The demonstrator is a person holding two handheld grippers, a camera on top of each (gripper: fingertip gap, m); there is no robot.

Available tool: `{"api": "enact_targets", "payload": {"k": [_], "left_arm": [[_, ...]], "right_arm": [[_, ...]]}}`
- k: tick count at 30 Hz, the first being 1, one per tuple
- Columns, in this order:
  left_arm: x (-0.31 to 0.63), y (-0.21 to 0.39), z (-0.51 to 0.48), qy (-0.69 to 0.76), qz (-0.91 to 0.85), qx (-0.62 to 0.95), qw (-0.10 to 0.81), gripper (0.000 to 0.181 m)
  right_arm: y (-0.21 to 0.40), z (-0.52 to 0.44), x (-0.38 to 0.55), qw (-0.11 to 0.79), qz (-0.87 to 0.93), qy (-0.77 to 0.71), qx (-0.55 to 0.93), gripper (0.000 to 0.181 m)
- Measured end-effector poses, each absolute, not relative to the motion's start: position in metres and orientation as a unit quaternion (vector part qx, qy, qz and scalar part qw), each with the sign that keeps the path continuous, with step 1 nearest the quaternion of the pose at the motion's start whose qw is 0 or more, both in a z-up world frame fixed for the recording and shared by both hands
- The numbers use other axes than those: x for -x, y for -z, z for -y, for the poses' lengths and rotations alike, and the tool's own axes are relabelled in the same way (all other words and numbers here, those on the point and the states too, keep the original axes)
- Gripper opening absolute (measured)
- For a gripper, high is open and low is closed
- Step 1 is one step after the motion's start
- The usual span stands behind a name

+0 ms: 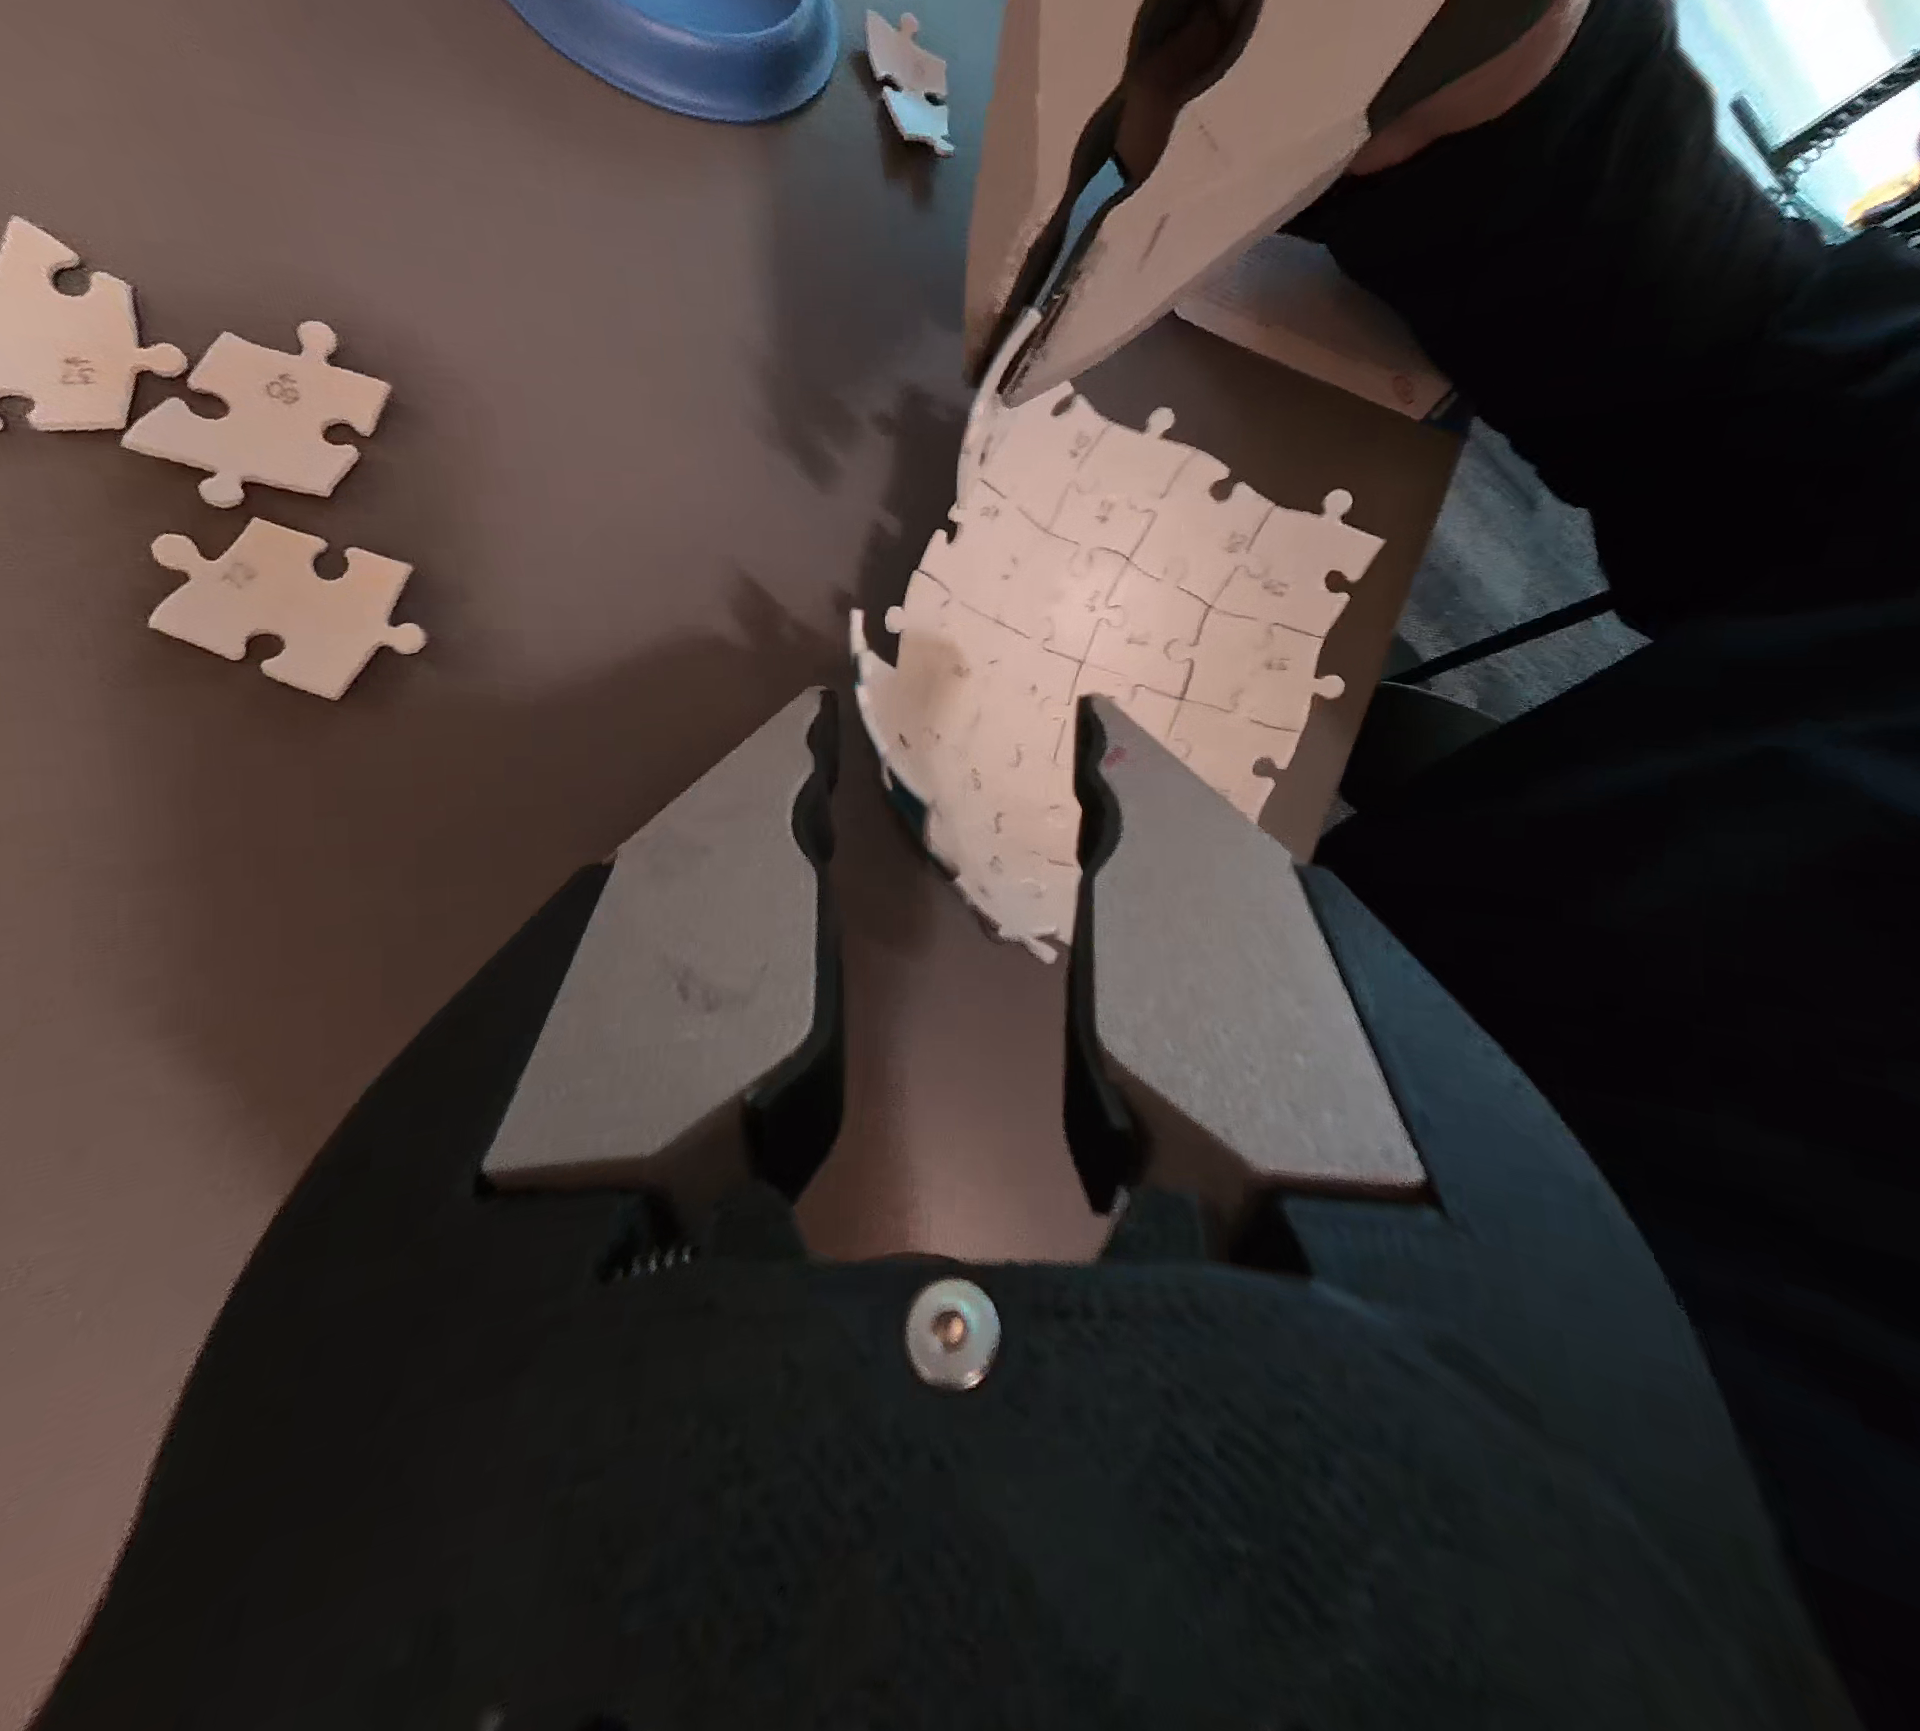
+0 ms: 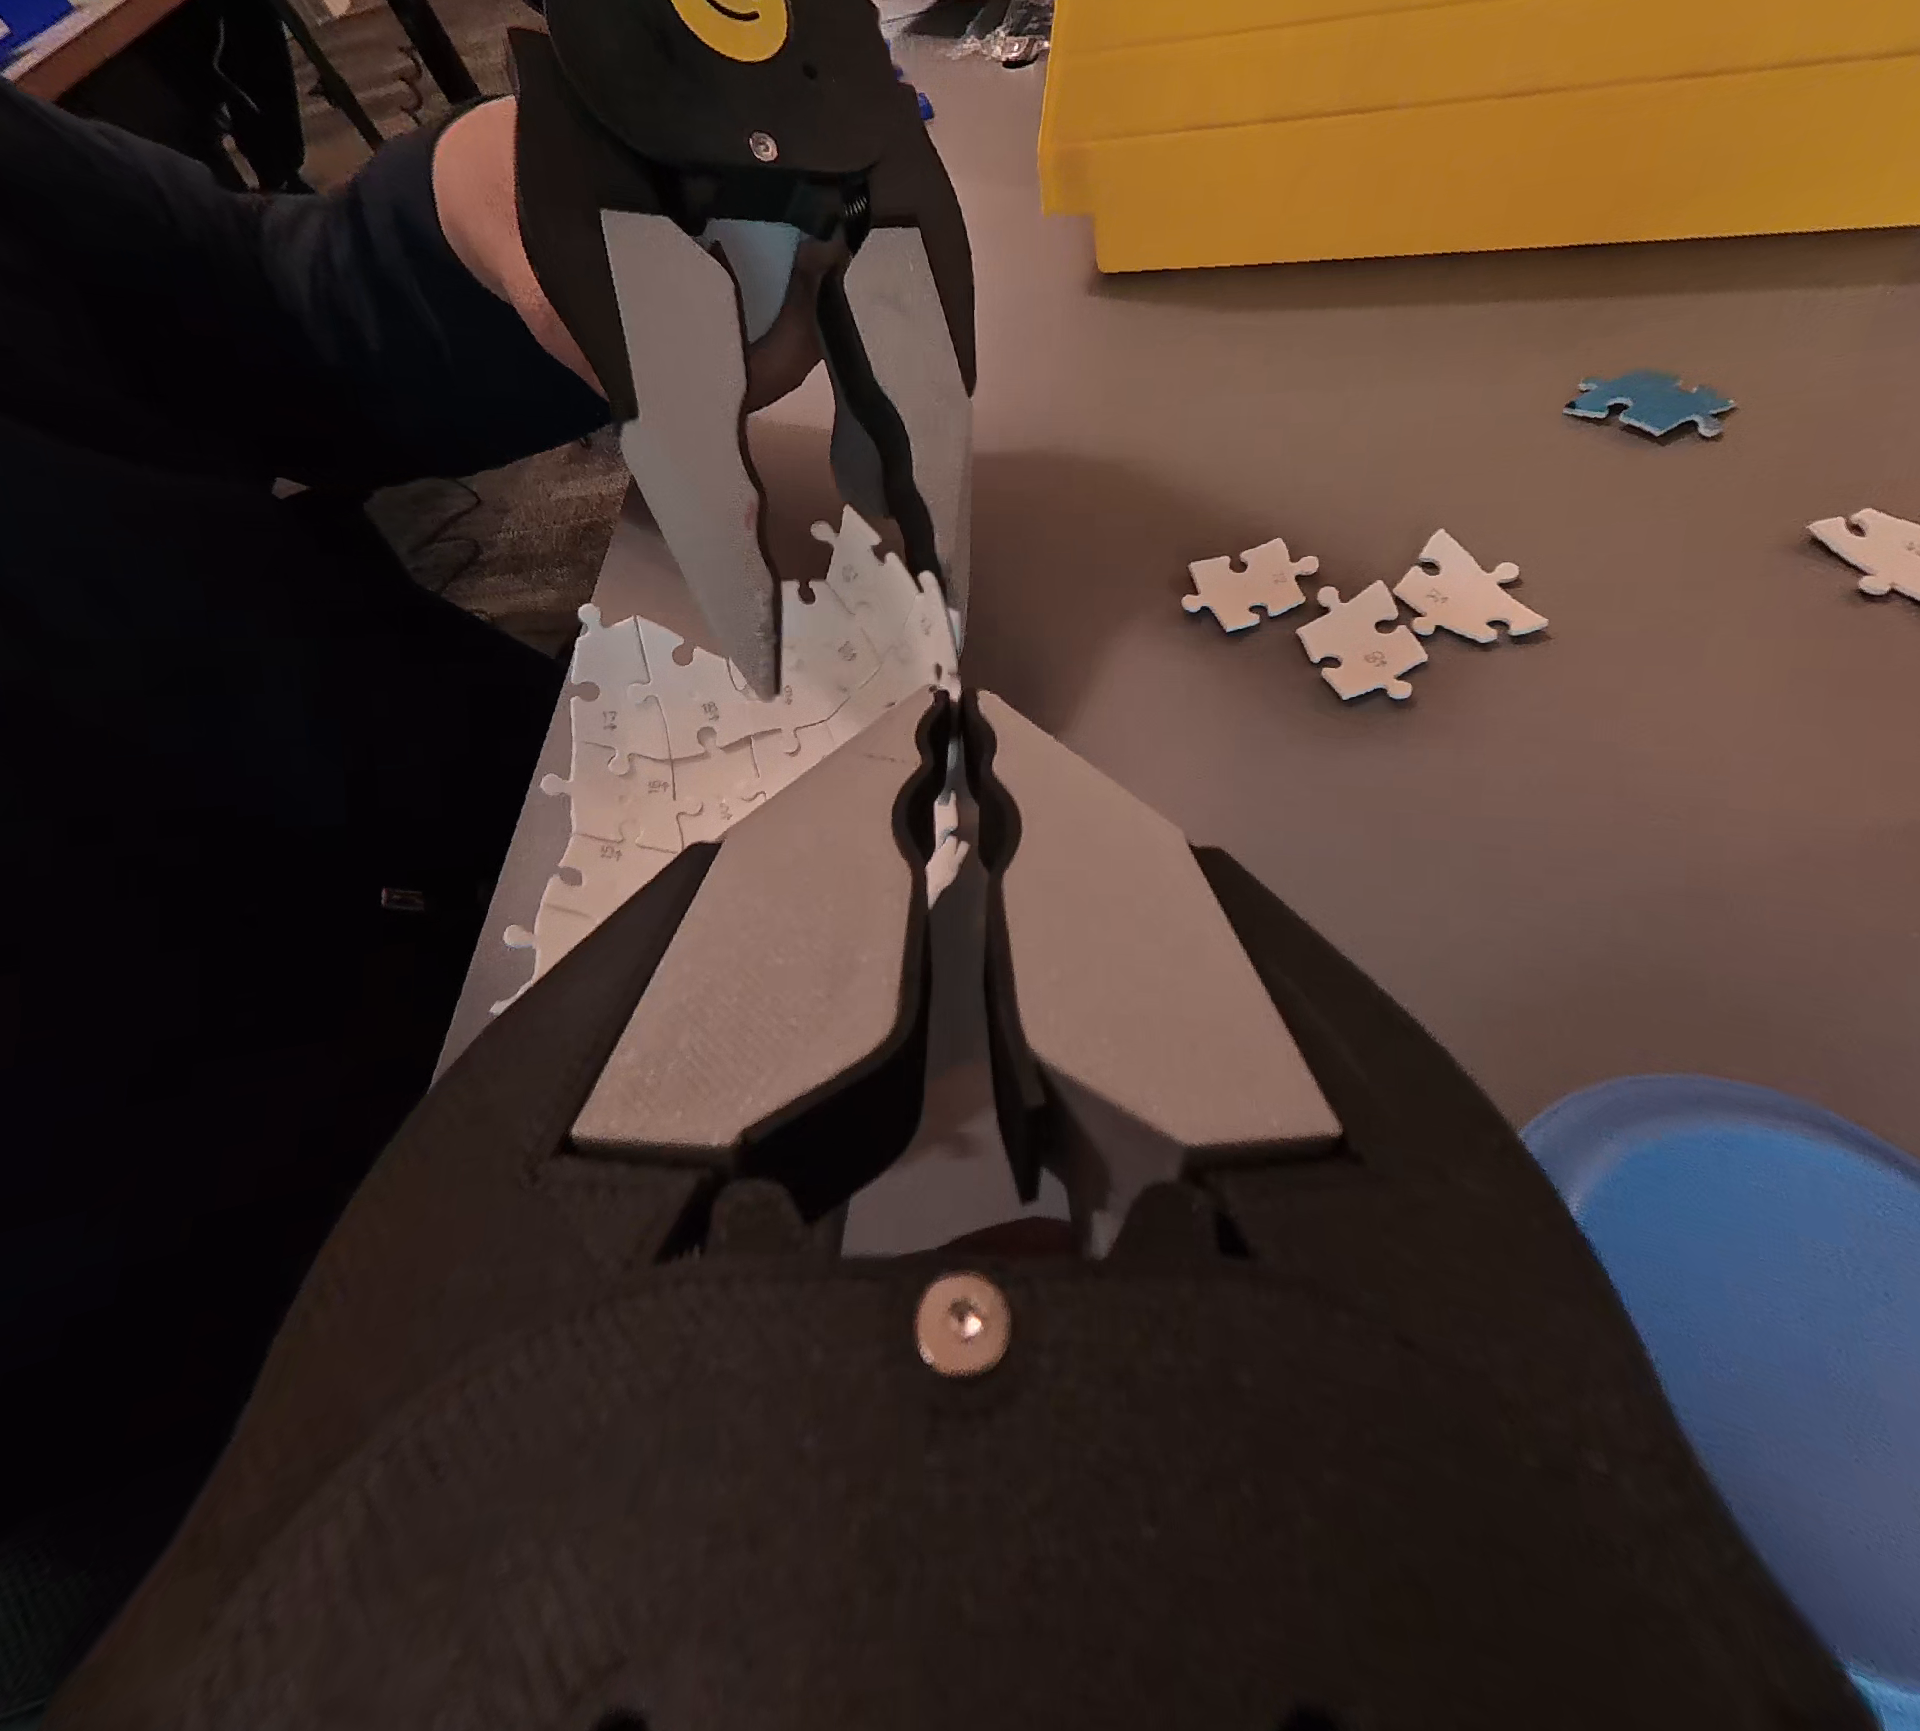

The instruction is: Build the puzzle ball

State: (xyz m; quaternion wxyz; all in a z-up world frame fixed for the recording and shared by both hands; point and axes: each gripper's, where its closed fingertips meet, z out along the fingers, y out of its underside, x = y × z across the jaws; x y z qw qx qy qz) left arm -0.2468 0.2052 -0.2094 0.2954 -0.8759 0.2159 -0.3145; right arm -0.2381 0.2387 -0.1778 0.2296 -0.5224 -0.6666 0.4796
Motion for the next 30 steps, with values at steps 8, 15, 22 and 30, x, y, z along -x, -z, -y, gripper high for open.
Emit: {"api": "enact_targets", "payload": {"k": [8, 15, 22, 30], "left_arm": [[0.244, 0.227, -0.208, 0.311, -0.217, 0.886, 0.266, 0.040], [0.243, 0.234, -0.207, 0.317, -0.228, 0.885, 0.256, 0.017], [0.240, 0.235, -0.210, 0.326, -0.237, 0.880, 0.252, 0.005], [0.238, 0.234, -0.211, 0.329, -0.243, 0.877, 0.253, 0.005]], "right_arm": [[0.191, -0.231, 0.238, 0.209, 0.688, -0.460, 0.521, 0.000], [0.195, -0.228, 0.241, 0.193, 0.704, -0.450, 0.515, 0.000], [0.199, -0.227, 0.242, 0.166, 0.723, -0.437, 0.508, 0.000], [0.205, -0.226, 0.240, 0.141, 0.725, -0.428, 0.520, 0.000]]}}
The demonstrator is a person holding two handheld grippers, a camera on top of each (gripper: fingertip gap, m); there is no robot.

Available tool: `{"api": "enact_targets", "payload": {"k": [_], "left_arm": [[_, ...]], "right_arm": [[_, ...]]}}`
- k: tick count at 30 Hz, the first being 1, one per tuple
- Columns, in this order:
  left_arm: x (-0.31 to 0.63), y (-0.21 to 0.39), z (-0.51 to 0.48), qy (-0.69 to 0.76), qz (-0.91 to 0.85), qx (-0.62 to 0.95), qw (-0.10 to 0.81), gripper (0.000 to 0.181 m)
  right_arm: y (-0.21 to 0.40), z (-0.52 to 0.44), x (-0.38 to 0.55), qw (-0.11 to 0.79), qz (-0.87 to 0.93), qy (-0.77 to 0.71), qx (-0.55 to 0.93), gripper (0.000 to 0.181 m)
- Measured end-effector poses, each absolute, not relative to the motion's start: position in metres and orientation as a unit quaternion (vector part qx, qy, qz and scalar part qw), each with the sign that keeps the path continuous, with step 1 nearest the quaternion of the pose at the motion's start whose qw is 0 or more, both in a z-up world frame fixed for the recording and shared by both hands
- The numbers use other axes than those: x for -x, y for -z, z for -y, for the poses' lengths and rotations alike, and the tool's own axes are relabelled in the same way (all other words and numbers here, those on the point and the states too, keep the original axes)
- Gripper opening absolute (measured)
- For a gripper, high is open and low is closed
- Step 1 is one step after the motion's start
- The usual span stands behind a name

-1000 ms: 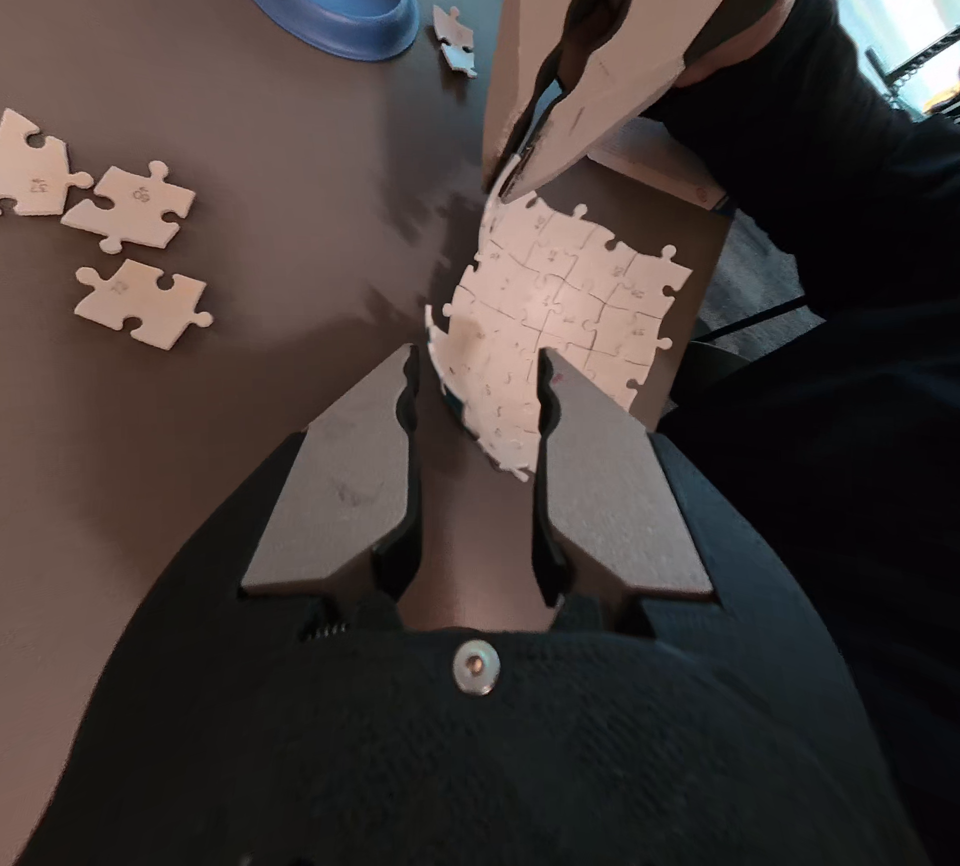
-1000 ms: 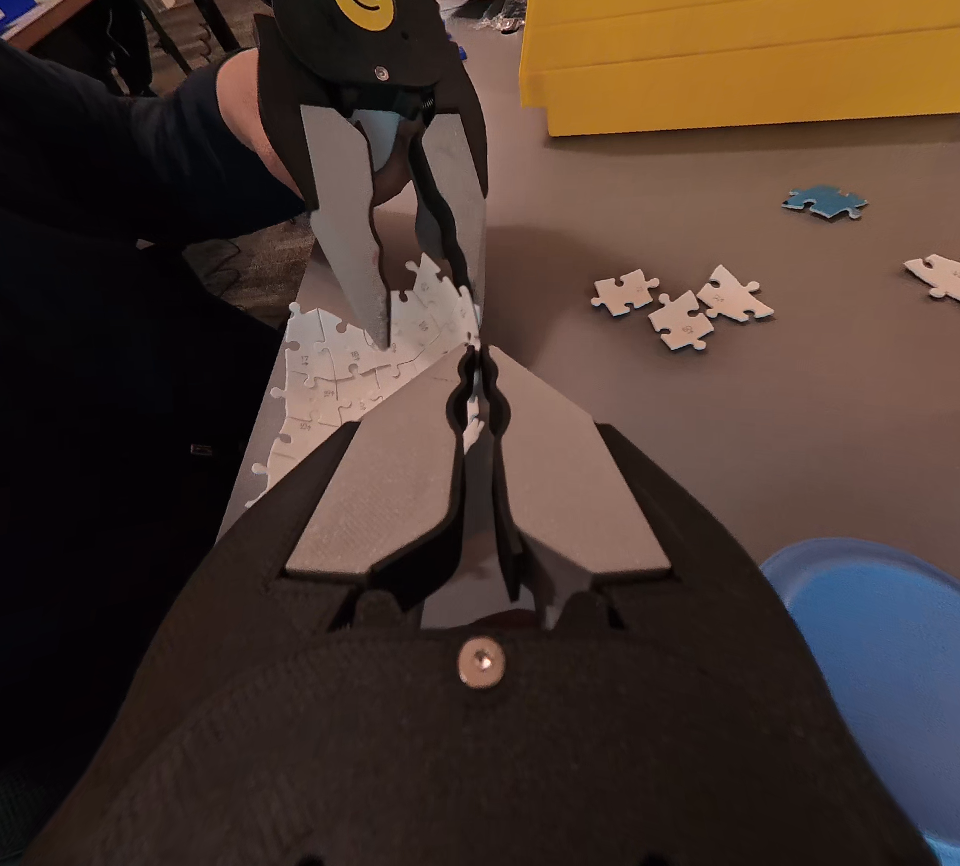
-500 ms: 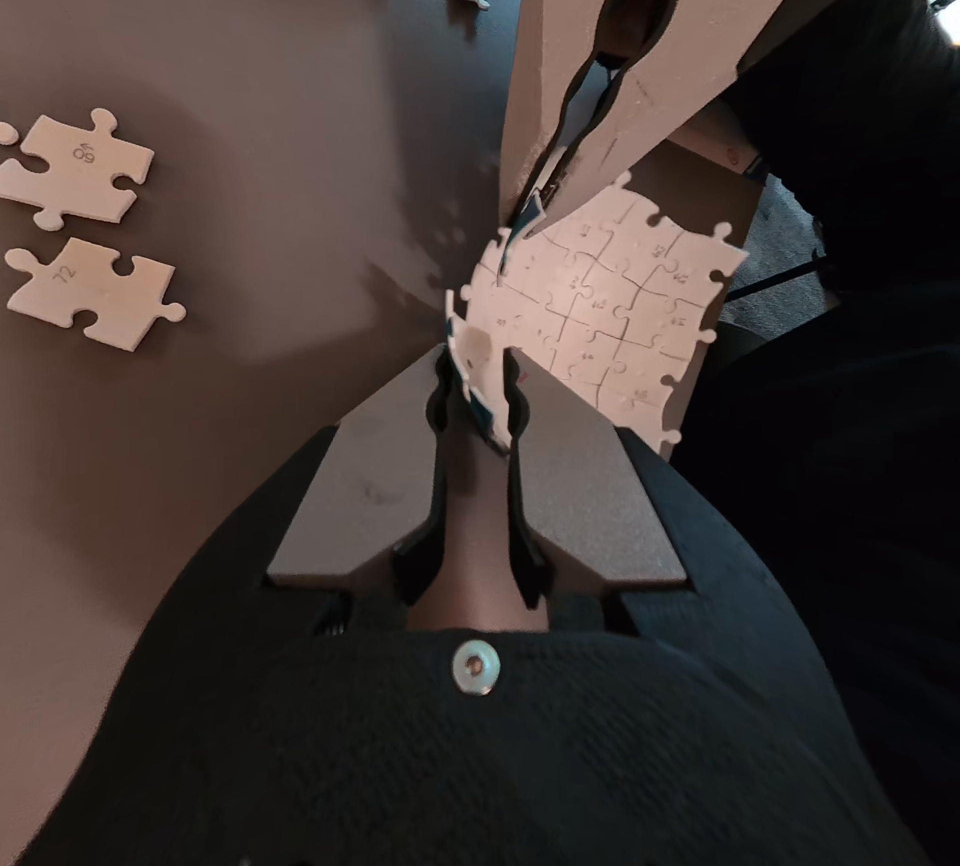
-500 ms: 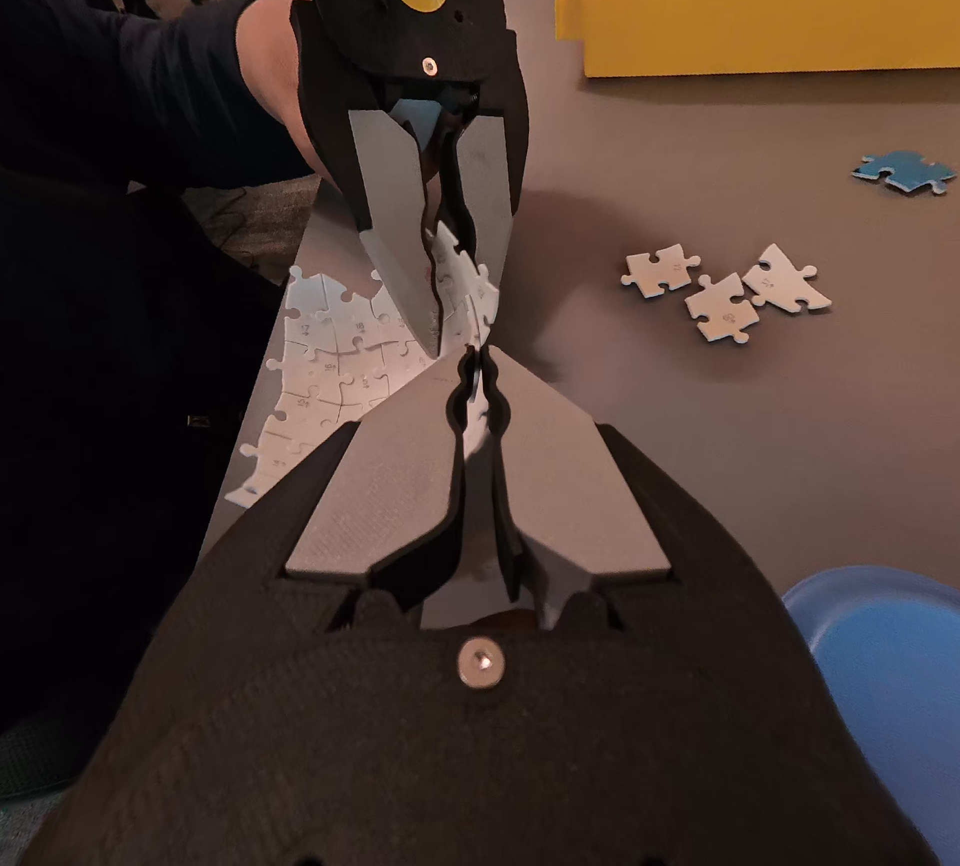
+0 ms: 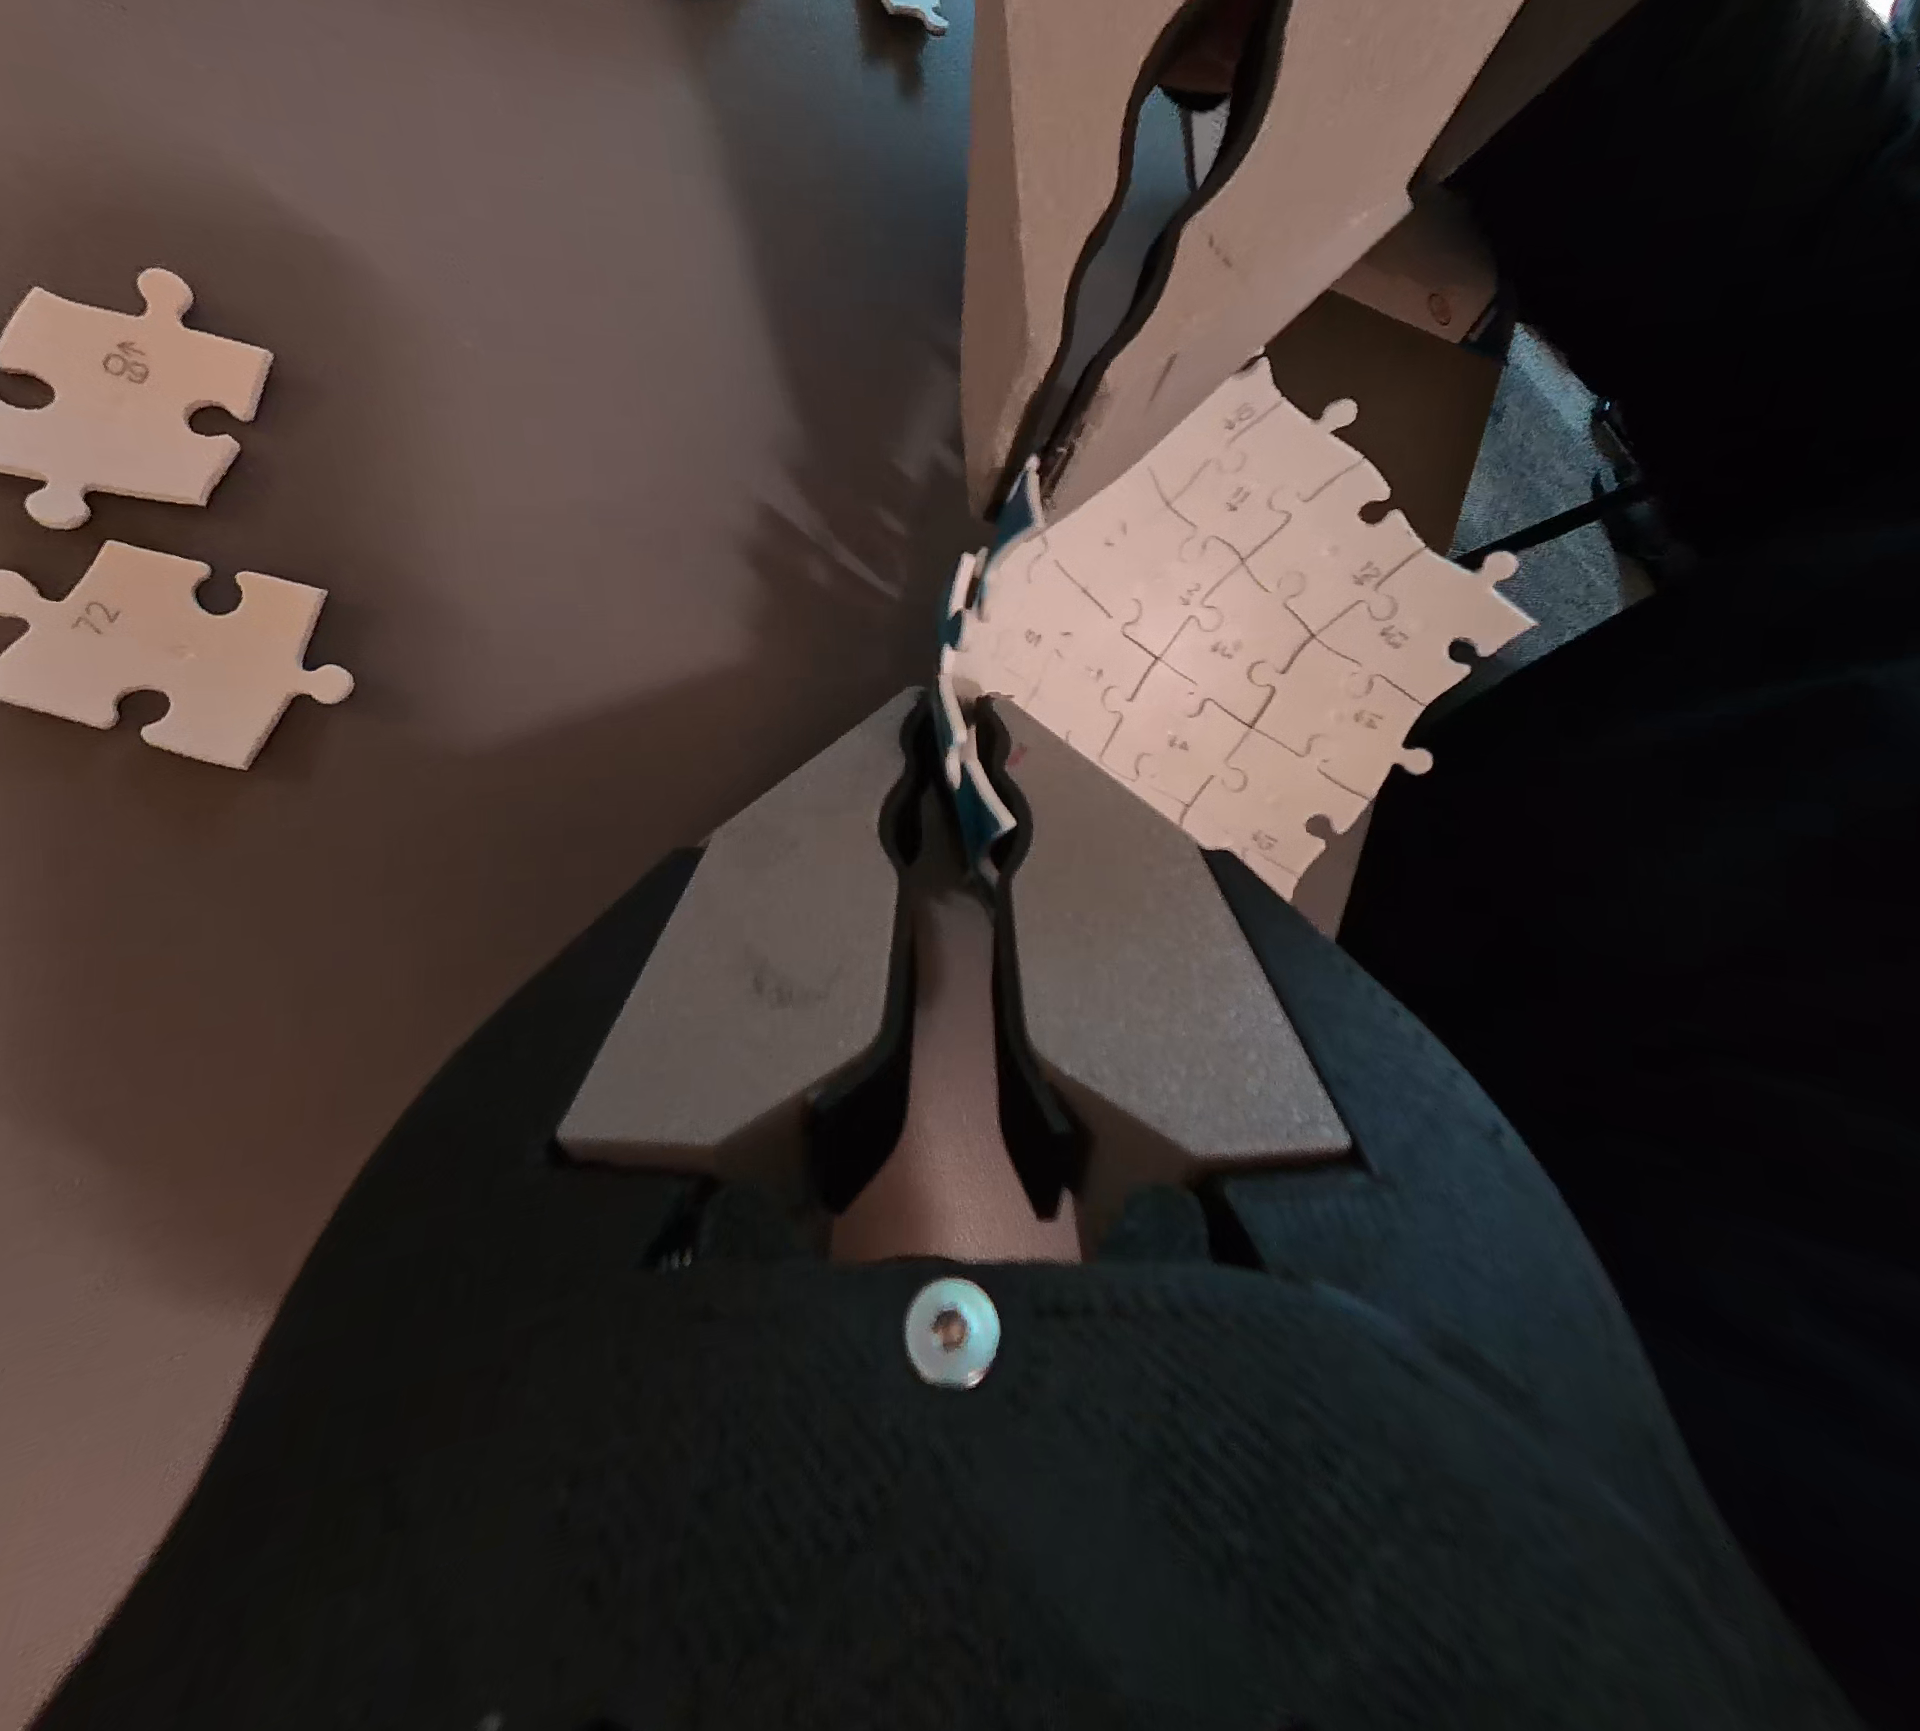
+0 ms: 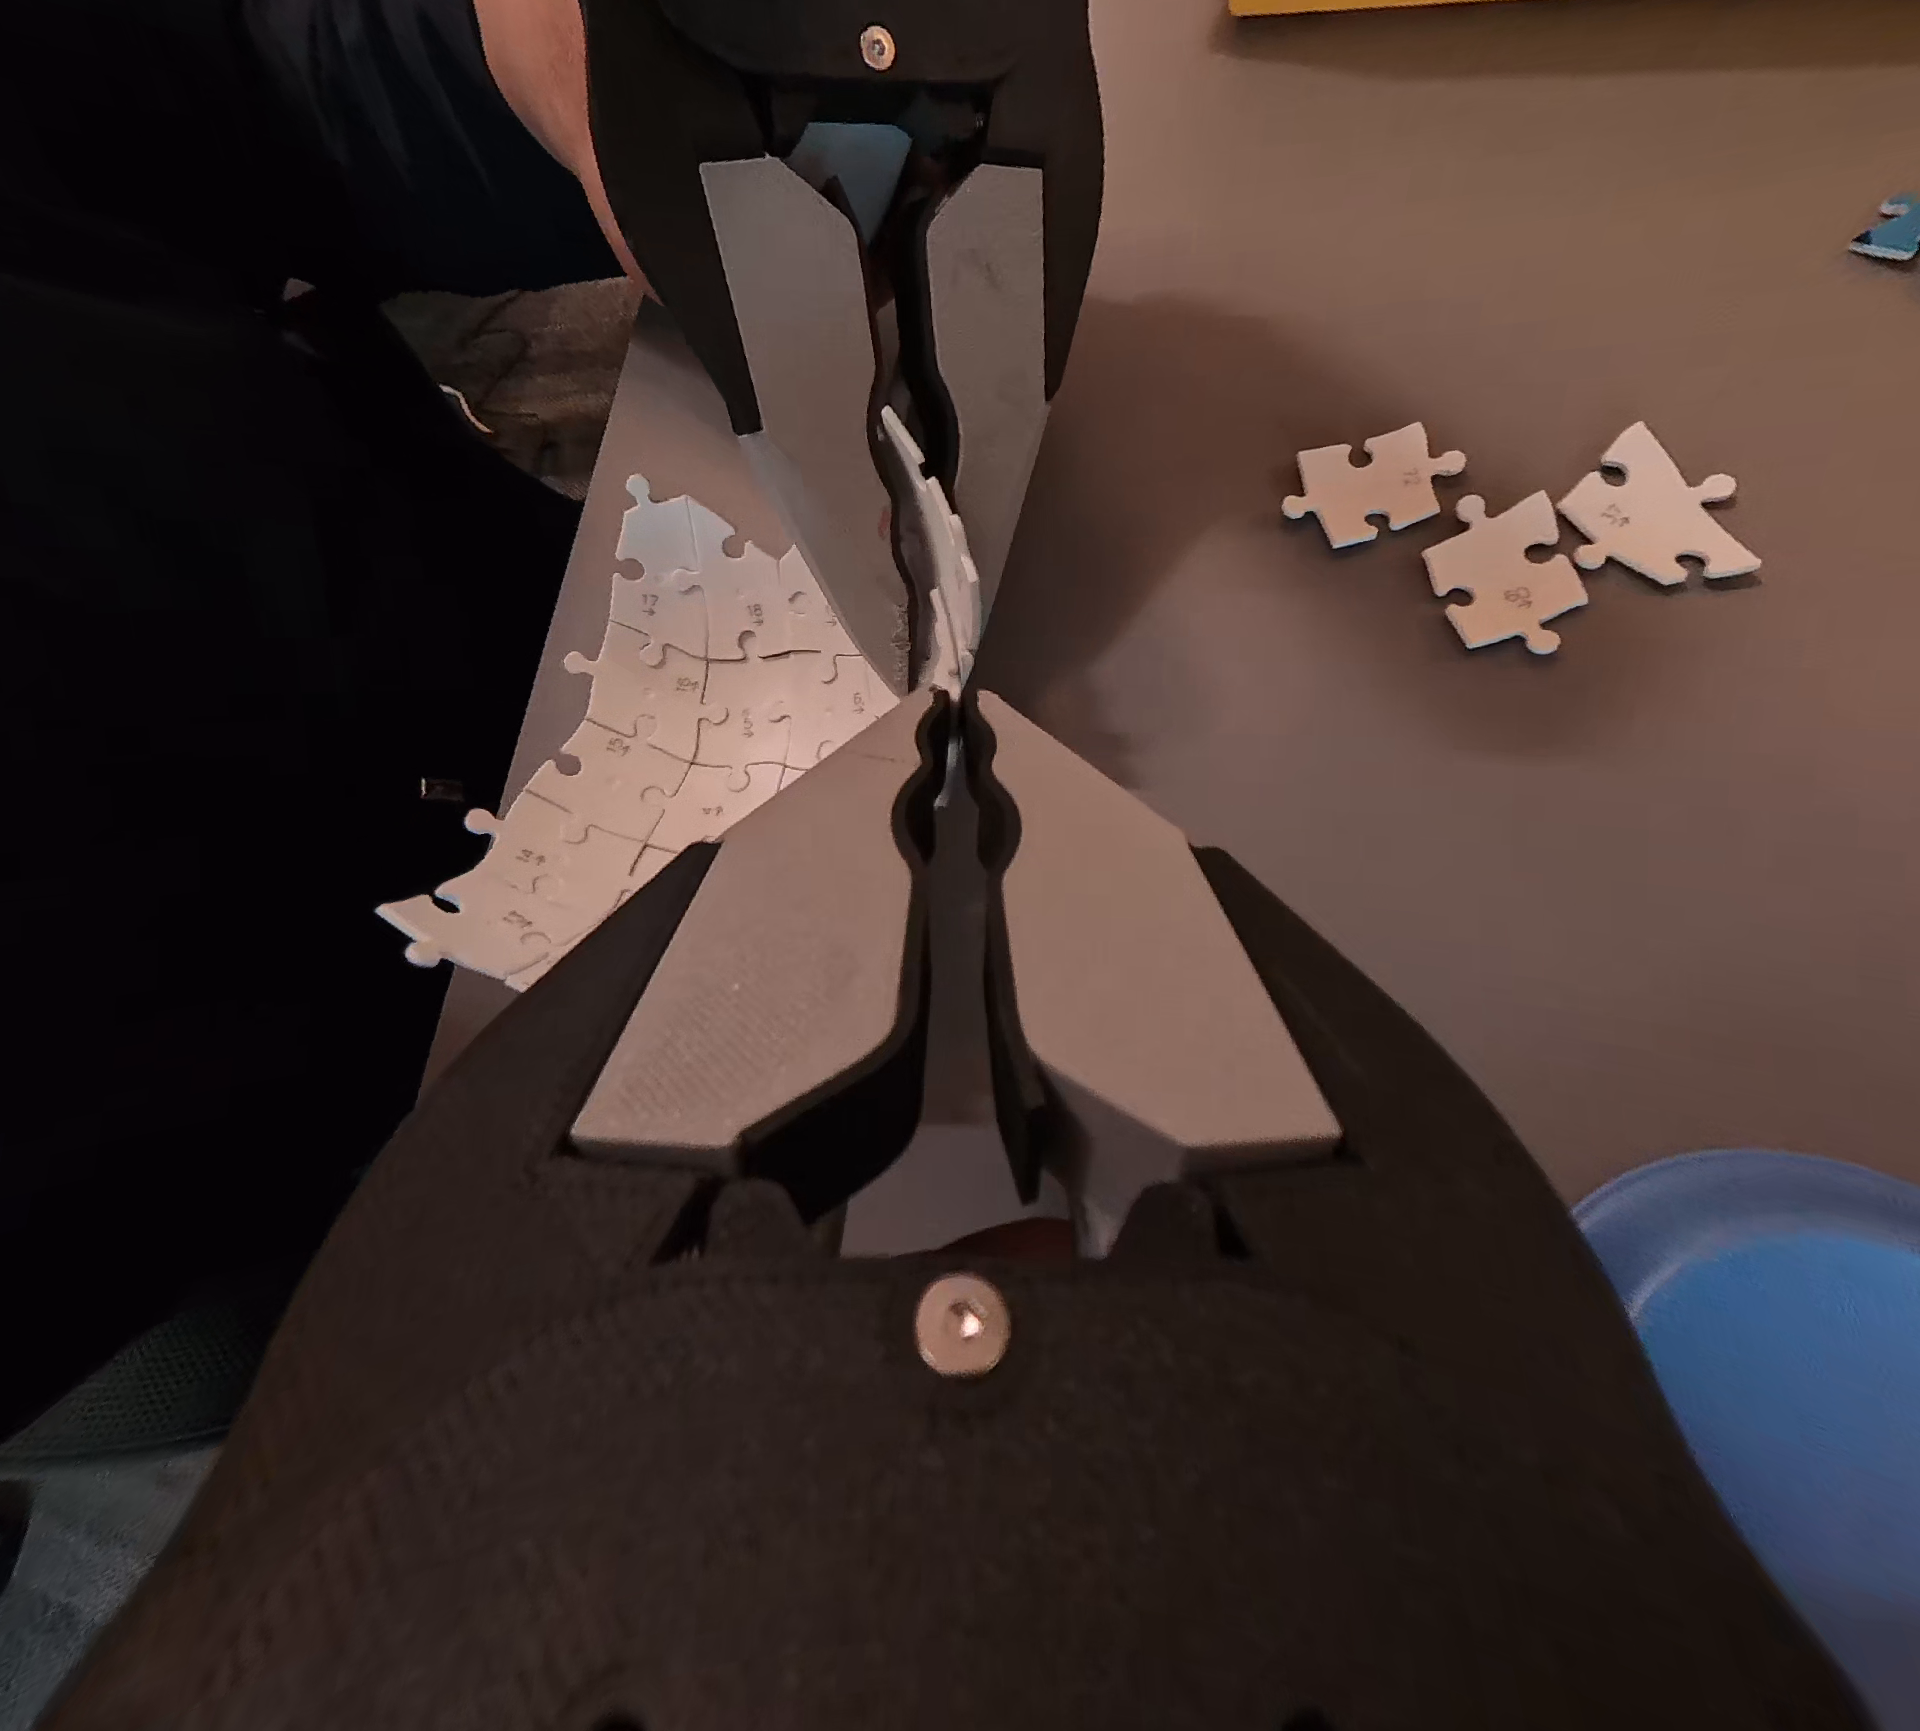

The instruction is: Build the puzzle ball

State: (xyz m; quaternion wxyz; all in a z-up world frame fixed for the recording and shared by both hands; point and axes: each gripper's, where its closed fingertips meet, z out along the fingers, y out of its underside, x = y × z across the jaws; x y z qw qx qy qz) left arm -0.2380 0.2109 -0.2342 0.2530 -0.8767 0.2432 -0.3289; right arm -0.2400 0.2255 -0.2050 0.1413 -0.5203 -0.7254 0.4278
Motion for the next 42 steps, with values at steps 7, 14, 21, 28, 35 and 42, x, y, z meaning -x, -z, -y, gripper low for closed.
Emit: {"api": "enact_targets", "payload": {"k": [7, 14, 21, 28, 35, 42], "left_arm": [[0.237, 0.234, -0.211, 0.327, -0.249, 0.875, 0.254, 0.005], [0.237, 0.235, -0.210, 0.327, -0.255, 0.875, 0.251, 0.005], [0.238, 0.235, -0.210, 0.329, -0.256, 0.874, 0.252, 0.005], [0.238, 0.234, -0.212, 0.333, -0.254, 0.871, 0.256, 0.005], [0.239, 0.226, -0.216, 0.343, -0.248, 0.865, 0.270, 0.015], [0.239, 0.218, -0.221, 0.334, -0.269, 0.860, 0.276, 0.016]], "right_arm": [[0.209, -0.226, 0.241, 0.141, 0.732, -0.413, 0.524, 0.000], [0.211, -0.226, 0.241, 0.137, 0.727, -0.416, 0.529, 0.000], [0.213, -0.228, 0.243, 0.136, 0.719, -0.425, 0.533, 0.002], [0.211, -0.228, 0.243, 0.147, 0.719, -0.414, 0.539, 0.000], [0.213, -0.229, 0.242, 0.157, 0.720, -0.396, 0.548, 0.000], [0.214, -0.232, 0.241, 0.162, 0.713, -0.396, 0.556, 0.000]]}}
